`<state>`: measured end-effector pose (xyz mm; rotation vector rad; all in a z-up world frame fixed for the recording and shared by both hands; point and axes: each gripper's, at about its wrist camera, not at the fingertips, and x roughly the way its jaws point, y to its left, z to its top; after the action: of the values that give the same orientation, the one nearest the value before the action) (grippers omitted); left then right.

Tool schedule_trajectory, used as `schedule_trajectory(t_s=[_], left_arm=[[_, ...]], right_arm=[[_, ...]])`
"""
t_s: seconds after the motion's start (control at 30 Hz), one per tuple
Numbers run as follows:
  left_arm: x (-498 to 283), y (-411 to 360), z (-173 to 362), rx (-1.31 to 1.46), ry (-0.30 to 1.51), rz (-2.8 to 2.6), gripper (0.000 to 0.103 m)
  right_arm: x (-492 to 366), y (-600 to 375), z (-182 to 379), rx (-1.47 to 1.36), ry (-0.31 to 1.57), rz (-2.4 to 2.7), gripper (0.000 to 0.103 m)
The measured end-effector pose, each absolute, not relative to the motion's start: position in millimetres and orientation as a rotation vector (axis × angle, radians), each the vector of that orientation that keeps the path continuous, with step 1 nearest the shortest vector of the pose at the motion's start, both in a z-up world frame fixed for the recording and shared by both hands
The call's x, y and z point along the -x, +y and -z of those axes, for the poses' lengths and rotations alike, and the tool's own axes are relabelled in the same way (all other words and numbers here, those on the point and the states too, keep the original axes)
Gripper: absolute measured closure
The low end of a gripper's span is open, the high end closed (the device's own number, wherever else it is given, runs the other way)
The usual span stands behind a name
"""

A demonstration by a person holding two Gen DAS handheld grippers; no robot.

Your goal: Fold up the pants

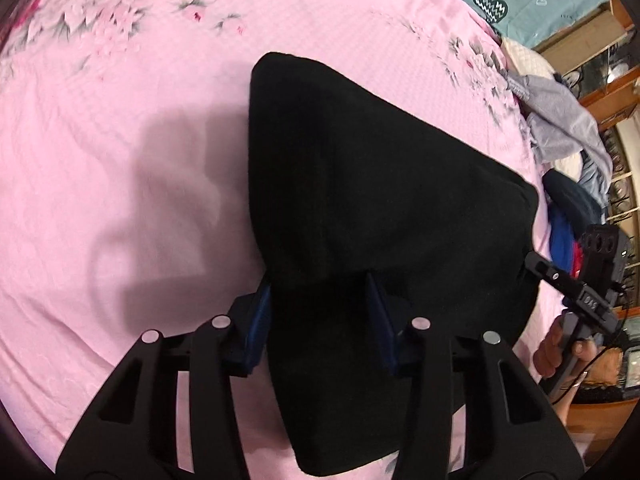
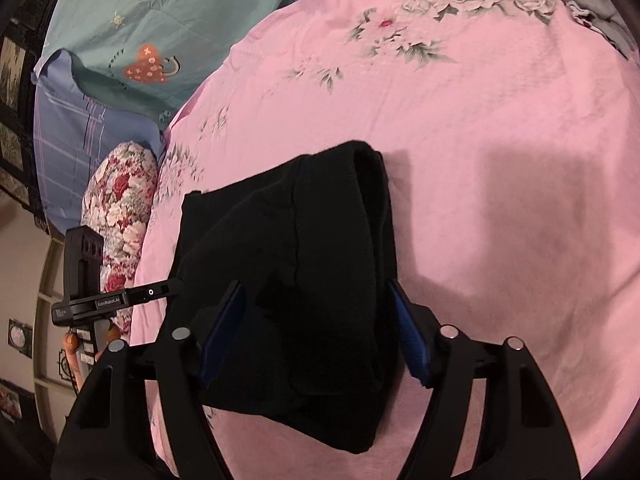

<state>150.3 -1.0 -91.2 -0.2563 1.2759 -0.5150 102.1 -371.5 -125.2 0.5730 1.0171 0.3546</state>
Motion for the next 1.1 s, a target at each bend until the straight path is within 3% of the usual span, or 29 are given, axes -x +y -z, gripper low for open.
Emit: schedule_trajectory(t_s=[0.1,0.17,0.2,0.23,0.27,0.3,0.33,0.4,0.43,0.5,0.57,0.87,0.97,1.1], left_arm=[[-158,-3,95,0.332,1.284,0.613,0.022],[-159,-14,93,0.286,1.257,0.602,0.021],[-159,-21,92,0.254,1.241,0.587,0.025],[-158,-27,90,0.21,1.219,0.561,0.042],[-158,-31,89,0.185,1.212,0.549,0.047],[-158,-34,90,0.204,1.223,0.576,0.067],[-158,-33,89,0.231,1.229,0.58,0.072],[-153,-30,82,0.225,1.206,0.559,0.082],[-149,-30,76,0.218,1.188,0.554,0.086],[-139,-27,57,0.207,1.133,0.56,0.086],[-131,-20,38,0.211,1.087,0.568,0.087],[-151,62,-87,0.212,0.702,0.394,0.087],[-187,85,-102,0.25,0.636,0.336,0.087],[-260,91,-76,0.234,0.608,0.199,0.087]], right_arm=[[-105,-375,128,-0.581,1.033,-0.384,0.04],[-113,-375,130,-0.589,1.038,-0.391,0.04],[-118,-373,129,-0.582,1.037,-0.387,0.04],[-121,-370,128,-0.571,1.037,-0.379,0.04],[-123,-366,127,-0.547,1.038,-0.369,0.04],[-125,-361,125,-0.514,1.039,-0.359,0.04],[-125,-357,123,-0.483,1.036,-0.341,0.042],[-122,-356,124,-0.461,1.031,-0.315,0.063],[-118,-356,123,-0.472,1.023,-0.326,0.066],[-110,-353,114,-0.468,0.998,-0.333,0.077],[-104,-345,93,-0.433,0.954,-0.354,0.081],[-155,-259,-41,-0.171,0.689,-0.511,0.083],[-204,-227,-72,-0.079,0.55,-0.531,0.083],[-285,-195,-62,-0.048,0.487,-0.525,0.083]])
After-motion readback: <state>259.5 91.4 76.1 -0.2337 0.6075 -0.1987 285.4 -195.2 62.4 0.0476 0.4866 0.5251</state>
